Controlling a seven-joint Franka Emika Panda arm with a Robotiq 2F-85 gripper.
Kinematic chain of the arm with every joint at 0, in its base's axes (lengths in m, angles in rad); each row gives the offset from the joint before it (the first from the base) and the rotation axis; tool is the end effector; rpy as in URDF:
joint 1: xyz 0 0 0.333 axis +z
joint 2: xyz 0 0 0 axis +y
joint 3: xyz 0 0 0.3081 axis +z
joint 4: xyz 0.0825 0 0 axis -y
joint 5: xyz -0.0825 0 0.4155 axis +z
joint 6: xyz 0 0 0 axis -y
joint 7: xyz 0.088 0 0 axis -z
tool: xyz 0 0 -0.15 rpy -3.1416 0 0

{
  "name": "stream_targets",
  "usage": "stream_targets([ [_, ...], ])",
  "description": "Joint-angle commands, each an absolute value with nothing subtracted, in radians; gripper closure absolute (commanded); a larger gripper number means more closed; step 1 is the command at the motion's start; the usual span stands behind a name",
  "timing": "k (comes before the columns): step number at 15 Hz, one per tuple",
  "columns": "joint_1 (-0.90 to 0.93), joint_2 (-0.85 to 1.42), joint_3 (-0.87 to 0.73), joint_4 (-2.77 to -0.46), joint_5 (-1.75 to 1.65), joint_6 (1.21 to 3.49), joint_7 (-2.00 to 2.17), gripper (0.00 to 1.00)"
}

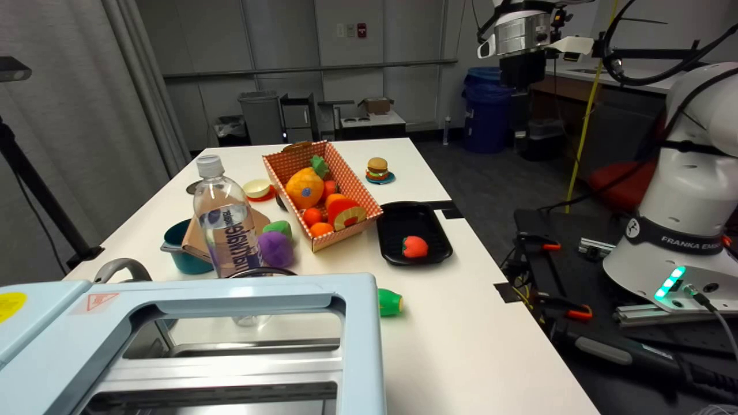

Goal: Pick up the orange plush toy from the box and put it on the table

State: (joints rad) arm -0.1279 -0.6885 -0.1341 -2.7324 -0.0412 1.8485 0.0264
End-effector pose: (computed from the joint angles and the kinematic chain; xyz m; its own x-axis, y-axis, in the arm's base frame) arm 0.3225 -0.0819 0.3414 0.9544 -0.2234 -0.1982 -0.2362 -0.9707 -0.0432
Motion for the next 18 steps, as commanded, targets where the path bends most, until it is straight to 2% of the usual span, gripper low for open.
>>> stream_targets([
  [1, -0.137, -0.688, -0.125, -2.73, -0.036, 1.845, 0.021, 0.0],
  [10, -0.158, -0.682, -0.089, -2.728, -0.114, 1.842, 0.062, 0.0],
  [11, -0.091, -0.485, -0.012, -2.606, -0.055, 1.889, 0.171, 0.0],
  [18, -0.044, -0.148, 0.175, -2.3, -0.199, 1.773, 0.333, 0.0],
])
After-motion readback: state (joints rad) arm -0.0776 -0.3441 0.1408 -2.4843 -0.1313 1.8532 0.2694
